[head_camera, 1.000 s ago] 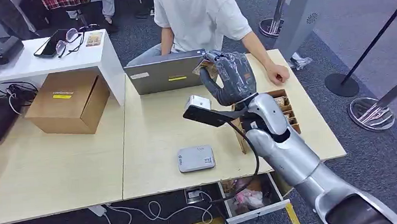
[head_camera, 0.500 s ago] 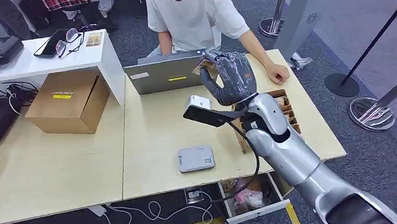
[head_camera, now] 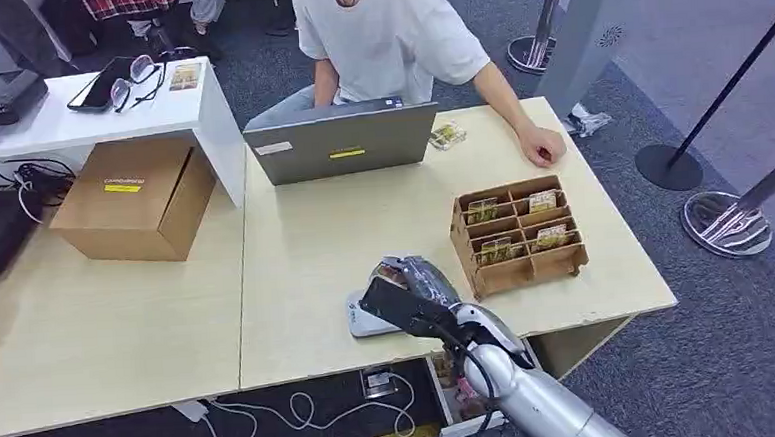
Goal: Pass the card to the sensor for recognition and then transmit it.
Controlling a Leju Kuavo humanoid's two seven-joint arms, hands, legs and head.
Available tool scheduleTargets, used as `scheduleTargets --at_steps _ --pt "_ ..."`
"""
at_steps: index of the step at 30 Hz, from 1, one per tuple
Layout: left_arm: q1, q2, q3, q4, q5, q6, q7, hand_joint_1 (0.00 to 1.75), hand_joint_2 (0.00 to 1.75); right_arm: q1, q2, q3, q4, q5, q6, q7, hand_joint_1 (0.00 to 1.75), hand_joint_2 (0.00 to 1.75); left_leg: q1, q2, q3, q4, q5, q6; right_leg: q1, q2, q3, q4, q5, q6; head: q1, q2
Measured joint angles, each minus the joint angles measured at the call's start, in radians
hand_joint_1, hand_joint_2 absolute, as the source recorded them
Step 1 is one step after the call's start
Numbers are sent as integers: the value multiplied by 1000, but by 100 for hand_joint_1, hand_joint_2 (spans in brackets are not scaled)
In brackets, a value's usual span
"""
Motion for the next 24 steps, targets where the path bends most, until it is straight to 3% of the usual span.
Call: scheduleTargets --at_steps 13,24 --pt "0 1 0 0 3 3 -5 0 0 5 0 5 2 -1 13 13 175 175 0 0 0 0 0 0 0 0 0 0 0 0 0 0" --pt "0 1 0 0 7 6 -5 0 0 -14 23 5 61 -5 -22 85 175 175 0 0 0 0 0 0 0 0 0 0 1 0 0 0"
